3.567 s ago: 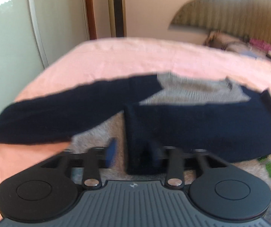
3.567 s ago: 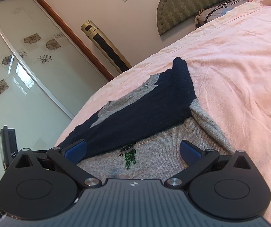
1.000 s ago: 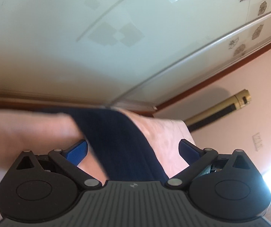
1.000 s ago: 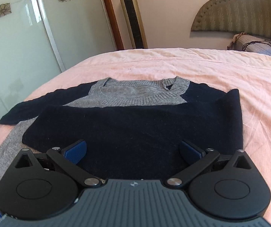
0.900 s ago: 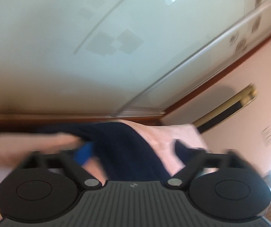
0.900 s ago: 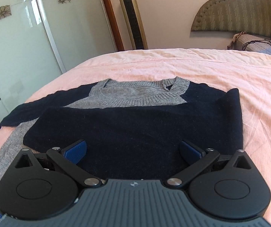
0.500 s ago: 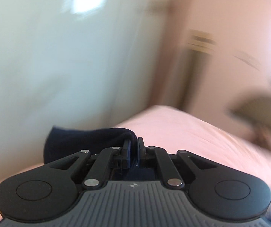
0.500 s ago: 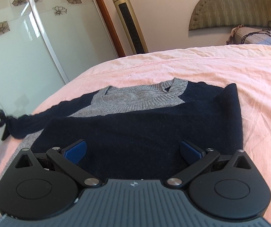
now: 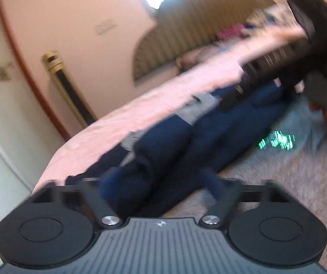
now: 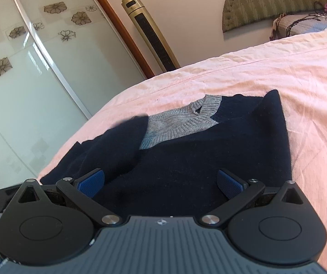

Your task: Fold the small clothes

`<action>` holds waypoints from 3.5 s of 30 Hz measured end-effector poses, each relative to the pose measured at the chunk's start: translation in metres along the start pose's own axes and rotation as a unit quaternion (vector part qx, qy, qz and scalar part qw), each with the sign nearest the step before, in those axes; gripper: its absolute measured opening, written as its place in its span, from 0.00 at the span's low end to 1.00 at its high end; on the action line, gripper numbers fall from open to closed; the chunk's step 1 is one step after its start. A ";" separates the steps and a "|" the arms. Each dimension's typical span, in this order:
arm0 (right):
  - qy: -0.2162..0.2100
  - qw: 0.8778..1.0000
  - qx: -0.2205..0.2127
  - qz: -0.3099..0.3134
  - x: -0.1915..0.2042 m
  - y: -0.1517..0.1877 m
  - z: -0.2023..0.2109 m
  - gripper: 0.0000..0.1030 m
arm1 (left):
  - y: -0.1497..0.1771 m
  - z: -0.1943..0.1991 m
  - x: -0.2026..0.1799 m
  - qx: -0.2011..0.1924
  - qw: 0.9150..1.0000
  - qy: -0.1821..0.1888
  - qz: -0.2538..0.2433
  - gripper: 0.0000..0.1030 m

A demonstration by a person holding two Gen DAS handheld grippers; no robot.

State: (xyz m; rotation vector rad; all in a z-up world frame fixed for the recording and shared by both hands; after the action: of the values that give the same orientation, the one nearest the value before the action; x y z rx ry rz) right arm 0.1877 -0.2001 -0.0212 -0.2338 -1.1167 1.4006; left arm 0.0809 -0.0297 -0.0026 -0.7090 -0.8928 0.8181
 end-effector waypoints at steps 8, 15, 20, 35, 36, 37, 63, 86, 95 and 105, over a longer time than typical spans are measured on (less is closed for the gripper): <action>-0.026 0.997 0.056 -0.050 0.045 -0.028 -0.018 1.00 | 0.026 0.001 0.035 0.014 0.972 0.082 0.222 0.87; -0.006 0.981 0.181 0.064 0.134 -0.034 -0.115 1.00 | 0.050 -0.017 0.056 0.081 0.949 0.071 0.298 0.87; 0.131 0.943 0.204 0.228 0.136 -0.012 -0.142 1.00 | 0.056 -0.017 0.069 0.067 0.936 0.081 0.336 0.89; 0.092 0.992 0.085 -0.007 0.014 -0.027 0.010 1.00 | 0.057 -0.016 0.072 0.057 0.932 0.086 0.347 0.90; 0.094 0.992 0.083 -0.018 0.009 -0.031 0.008 1.00 | 0.057 -0.017 0.073 0.057 0.932 0.086 0.348 0.90; 0.103 0.991 0.081 -0.027 0.005 -0.035 0.006 1.00 | 0.057 -0.018 0.073 0.056 0.931 0.085 0.349 0.90; 0.097 0.985 0.132 0.063 -0.002 -0.063 -0.023 0.11 | 0.058 -0.018 0.075 0.053 0.930 0.086 0.353 0.91; 0.068 0.993 0.077 -0.061 -0.067 -0.077 0.009 0.63 | 0.038 -0.100 0.174 0.110 0.927 0.020 0.357 0.99; 0.099 0.986 0.130 0.017 -0.053 -0.055 -0.016 0.11 | 0.023 -0.123 0.141 0.129 0.955 0.006 0.268 0.07; 0.104 0.991 0.079 -0.036 -0.078 -0.055 -0.008 0.15 | 0.027 -0.110 0.145 0.121 0.971 -0.099 0.178 0.13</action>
State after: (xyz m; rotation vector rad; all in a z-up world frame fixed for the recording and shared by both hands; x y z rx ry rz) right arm 0.2460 -0.2754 -0.0234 -0.2182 -0.8302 1.3591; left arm 0.2235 0.0854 -0.0188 -0.5858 -0.8355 1.3136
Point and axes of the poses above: each gripper's, at about its wrist camera, not at the fingertips, and z roughly against the way its jaws point, x to its left, y to its underside, the point moved 7 cm from there along -z, roughly the way its jaws point, and after that the axes turned 4 degrees about y, right-handed, at the moved point
